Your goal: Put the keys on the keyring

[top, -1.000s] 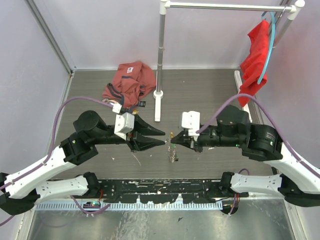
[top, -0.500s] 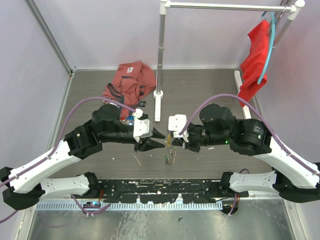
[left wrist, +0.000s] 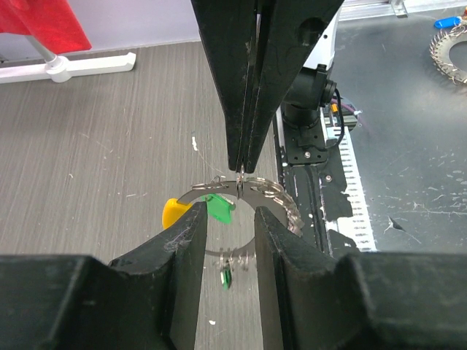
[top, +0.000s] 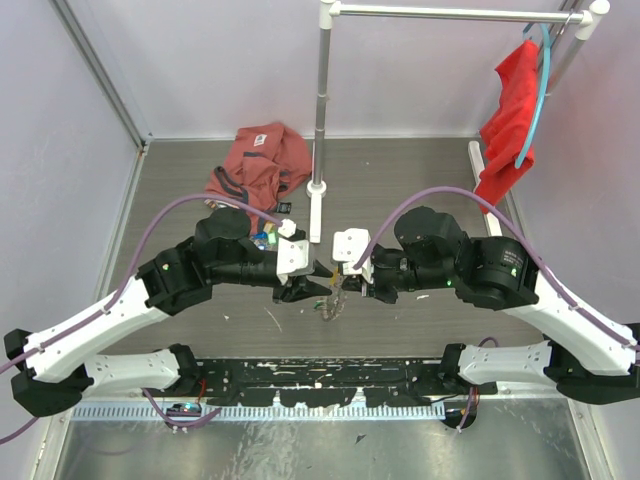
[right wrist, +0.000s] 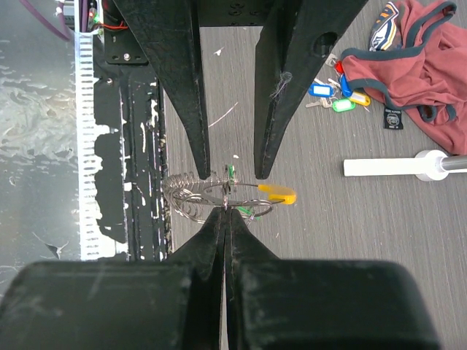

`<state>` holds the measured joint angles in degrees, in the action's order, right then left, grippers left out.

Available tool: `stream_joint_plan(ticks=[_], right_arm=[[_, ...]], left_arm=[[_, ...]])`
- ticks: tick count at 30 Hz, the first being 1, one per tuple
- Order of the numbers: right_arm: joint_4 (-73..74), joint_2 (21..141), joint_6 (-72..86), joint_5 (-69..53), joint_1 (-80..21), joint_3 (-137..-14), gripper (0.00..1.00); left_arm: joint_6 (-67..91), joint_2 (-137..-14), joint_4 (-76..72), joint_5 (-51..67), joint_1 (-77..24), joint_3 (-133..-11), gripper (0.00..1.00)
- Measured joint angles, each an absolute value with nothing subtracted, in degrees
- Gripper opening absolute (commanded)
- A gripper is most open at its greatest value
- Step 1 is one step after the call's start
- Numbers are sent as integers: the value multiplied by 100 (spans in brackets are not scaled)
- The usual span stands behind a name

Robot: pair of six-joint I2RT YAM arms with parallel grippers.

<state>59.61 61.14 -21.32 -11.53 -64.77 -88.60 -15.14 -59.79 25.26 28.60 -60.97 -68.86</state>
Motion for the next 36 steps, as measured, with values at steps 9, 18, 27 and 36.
stream_joint_plan(ticks=[9,18,27,36], right_arm=[[5918,6114,-2132,-1151,-6477,-8825,1],[5822,6112,-2130,-1118,-6477,-8803,1],[5791,6112,-2128,-1041,-6477,-8709,1],[5791,6112,-2128,-1033,-6477,-8709,1]], left_arm=[[-1518,-5981,2521,2849,-6130,-6969,39],[-1514,-6066,2512,2851,-6211,-6989,35],[-1514,-6090,2486,2840,-6250,-7011,30],[-1516,-6099,2477,2808,-6259,-7011,25]])
